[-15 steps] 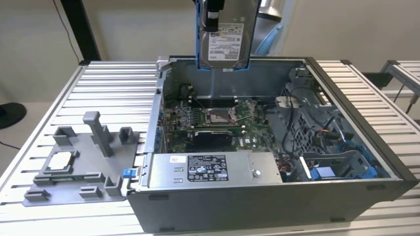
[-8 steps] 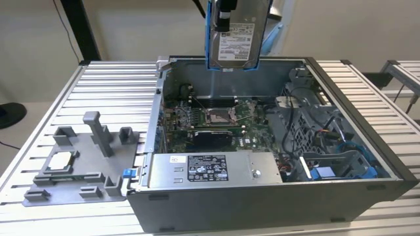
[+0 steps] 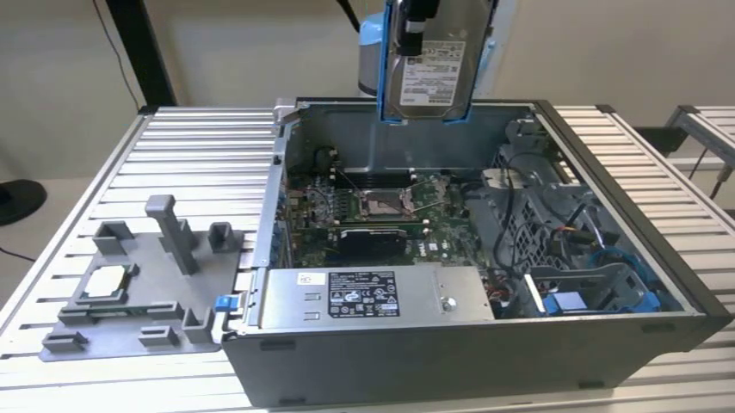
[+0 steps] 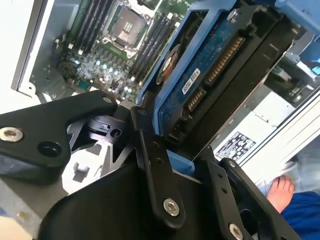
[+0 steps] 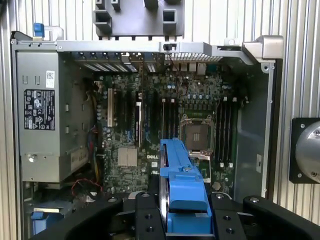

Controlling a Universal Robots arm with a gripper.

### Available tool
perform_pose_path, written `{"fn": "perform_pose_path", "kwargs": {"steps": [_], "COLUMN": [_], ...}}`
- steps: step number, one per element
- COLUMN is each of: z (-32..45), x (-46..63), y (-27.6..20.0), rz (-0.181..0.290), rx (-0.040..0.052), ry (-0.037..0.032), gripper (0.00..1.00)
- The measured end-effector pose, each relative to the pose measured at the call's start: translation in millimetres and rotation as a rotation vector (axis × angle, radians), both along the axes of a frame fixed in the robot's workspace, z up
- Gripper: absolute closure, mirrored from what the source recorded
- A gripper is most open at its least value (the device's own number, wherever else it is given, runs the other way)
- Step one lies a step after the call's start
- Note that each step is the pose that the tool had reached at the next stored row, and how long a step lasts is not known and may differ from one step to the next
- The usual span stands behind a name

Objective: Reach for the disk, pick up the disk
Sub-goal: 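Pick up the disk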

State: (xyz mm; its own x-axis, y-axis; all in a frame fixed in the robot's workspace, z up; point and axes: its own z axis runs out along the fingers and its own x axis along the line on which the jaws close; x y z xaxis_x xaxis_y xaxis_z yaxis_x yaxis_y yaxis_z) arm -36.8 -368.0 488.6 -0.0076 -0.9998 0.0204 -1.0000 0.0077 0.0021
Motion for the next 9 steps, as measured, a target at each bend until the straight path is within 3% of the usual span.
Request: {"fn": "perform_pose_path", "kwargs": {"steps": [9], "z": [0.0], "x": [25.9], "y": [0.0], "rz": [0.000], "rx": [0.0000], "ry": [0.0000], "gripper": [1.00]}}
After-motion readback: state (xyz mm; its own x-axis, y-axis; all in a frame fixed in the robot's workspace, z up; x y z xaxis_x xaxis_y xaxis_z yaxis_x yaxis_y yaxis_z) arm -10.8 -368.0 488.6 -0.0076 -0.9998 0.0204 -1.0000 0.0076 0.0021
